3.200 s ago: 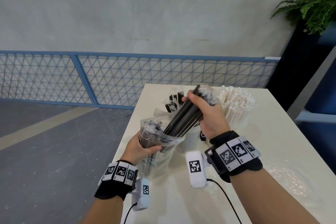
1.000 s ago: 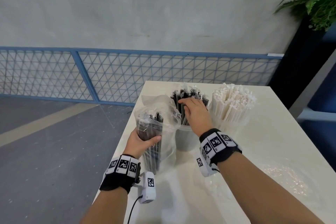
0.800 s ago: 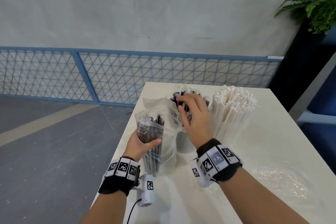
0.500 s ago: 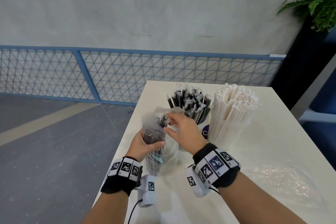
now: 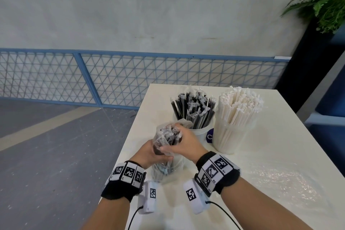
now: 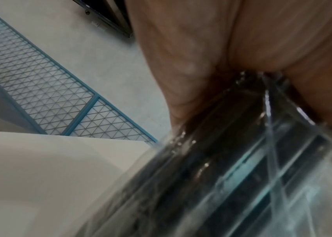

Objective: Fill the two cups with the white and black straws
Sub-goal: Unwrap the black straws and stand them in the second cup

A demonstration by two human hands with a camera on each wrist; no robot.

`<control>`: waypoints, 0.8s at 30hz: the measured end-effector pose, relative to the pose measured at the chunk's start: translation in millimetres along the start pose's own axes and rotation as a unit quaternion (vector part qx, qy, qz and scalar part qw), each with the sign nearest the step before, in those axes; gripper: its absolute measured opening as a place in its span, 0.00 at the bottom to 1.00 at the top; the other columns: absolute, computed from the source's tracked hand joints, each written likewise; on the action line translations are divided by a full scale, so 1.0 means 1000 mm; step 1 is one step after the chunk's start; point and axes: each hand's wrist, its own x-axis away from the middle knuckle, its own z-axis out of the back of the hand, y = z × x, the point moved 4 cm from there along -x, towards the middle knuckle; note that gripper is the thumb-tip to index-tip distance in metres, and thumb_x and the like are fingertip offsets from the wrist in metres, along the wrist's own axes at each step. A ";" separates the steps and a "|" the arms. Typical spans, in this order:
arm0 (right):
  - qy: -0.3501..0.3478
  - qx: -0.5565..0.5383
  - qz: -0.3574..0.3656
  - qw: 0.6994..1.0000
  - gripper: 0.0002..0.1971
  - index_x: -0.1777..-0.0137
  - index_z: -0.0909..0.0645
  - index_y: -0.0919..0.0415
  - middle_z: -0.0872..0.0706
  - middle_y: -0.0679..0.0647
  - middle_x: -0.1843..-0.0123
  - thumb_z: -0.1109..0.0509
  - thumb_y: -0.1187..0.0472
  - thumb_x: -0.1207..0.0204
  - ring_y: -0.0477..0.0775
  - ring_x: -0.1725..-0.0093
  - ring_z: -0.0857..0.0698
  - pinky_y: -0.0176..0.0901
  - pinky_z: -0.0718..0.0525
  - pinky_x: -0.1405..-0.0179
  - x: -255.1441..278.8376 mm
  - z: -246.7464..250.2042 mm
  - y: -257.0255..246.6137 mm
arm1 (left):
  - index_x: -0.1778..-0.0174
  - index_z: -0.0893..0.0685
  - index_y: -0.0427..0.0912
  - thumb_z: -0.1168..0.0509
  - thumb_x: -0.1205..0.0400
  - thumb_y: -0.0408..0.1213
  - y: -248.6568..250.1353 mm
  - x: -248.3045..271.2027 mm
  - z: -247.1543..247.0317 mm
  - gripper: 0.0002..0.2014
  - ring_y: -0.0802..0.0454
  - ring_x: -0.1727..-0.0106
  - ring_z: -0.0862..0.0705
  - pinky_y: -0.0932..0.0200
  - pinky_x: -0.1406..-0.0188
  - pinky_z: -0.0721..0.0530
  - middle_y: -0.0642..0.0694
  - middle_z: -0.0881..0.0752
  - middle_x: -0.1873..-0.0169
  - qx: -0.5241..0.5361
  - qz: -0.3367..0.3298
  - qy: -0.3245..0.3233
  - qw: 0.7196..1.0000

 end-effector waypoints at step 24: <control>0.184 -0.223 0.071 0.955 0.14 0.47 0.16 0.60 0.11 0.57 0.48 0.25 0.58 0.33 0.54 0.44 0.13 0.50 0.17 0.38 0.007 0.038 -0.040 | 0.62 0.15 0.50 0.28 0.27 0.26 -0.001 -0.004 0.015 0.11 0.71 0.67 0.14 0.75 0.62 0.18 0.65 0.12 0.75 0.025 -0.013 0.163 0.986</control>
